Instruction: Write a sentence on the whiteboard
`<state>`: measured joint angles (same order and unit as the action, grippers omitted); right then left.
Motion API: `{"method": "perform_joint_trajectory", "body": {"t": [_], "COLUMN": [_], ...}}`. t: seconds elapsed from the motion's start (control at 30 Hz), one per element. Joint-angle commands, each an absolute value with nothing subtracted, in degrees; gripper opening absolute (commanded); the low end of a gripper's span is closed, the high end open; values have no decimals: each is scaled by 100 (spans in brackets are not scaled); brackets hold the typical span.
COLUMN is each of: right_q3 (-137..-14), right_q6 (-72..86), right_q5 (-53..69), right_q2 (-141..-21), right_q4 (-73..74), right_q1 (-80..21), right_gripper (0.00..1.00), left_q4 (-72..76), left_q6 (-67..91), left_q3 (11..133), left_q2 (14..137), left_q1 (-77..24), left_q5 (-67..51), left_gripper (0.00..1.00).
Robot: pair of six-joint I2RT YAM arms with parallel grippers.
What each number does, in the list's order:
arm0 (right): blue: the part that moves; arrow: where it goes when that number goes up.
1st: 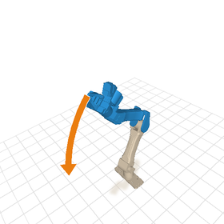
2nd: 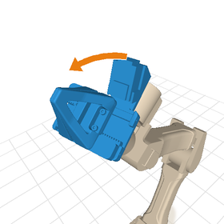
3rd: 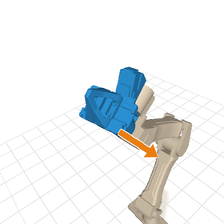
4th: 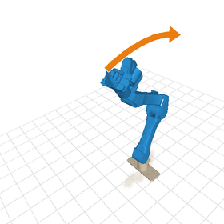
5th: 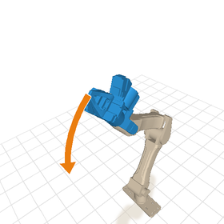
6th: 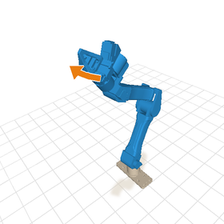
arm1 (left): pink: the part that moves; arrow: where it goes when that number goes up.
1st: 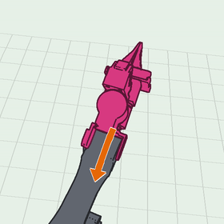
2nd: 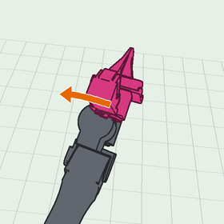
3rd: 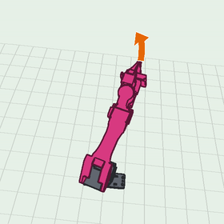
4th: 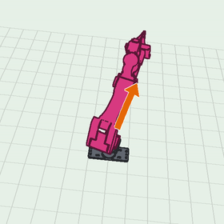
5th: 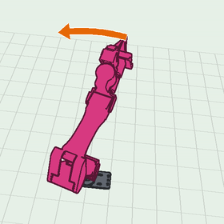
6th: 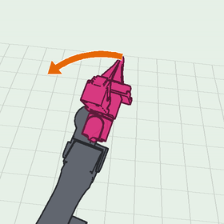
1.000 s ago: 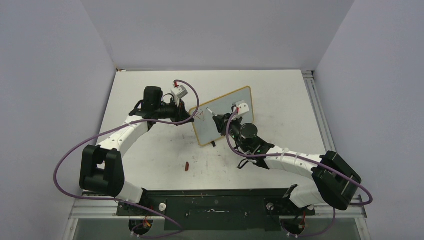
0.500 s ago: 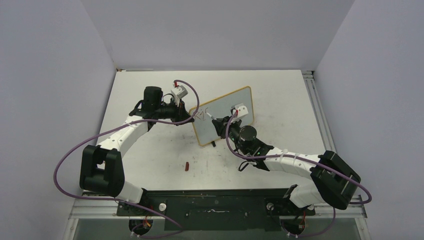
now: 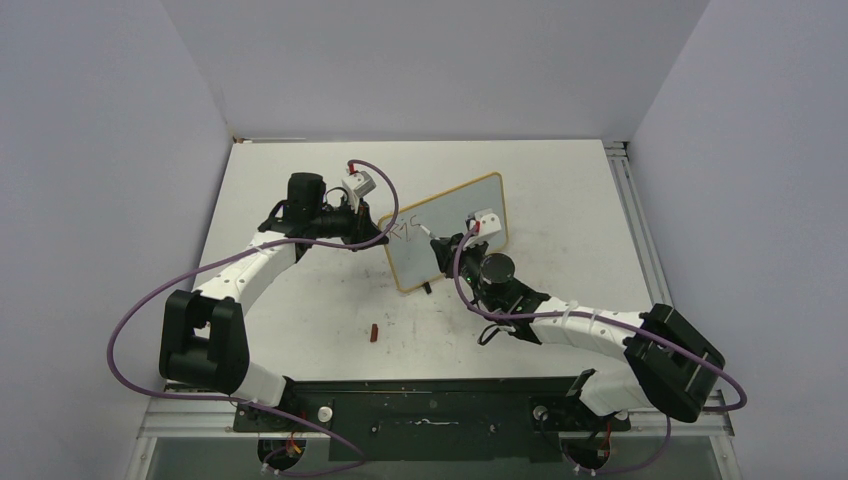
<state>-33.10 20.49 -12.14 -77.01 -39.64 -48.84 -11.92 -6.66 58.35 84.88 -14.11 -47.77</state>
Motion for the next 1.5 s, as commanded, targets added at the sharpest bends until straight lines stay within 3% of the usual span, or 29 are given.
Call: {"method": "perform_joint_trajectory", "body": {"t": [0.0,0.8,1.47], "right_q3": [-3218,-3183,-3340], "right_q6": [2113,2199,1981], "right_q5": [-1507,-1504,-1218], "right_q2": [-7541,-7375,-7399], "right_q4": [-3903,-4078,-4092], "right_q1": [-4830,-5242,-4706], "right_gripper": [5,5,5], "left_q4": [-1376,-1372,-1386], "left_q6": [-917,-914,-923], "left_q3": [6006,5999,6005], "left_q2": [8517,8499,8525], "left_q1": [-1460,-1463,-1461], "left_q5": [-4752,-4753,-4726], "left_gripper": [0,0,0]}}
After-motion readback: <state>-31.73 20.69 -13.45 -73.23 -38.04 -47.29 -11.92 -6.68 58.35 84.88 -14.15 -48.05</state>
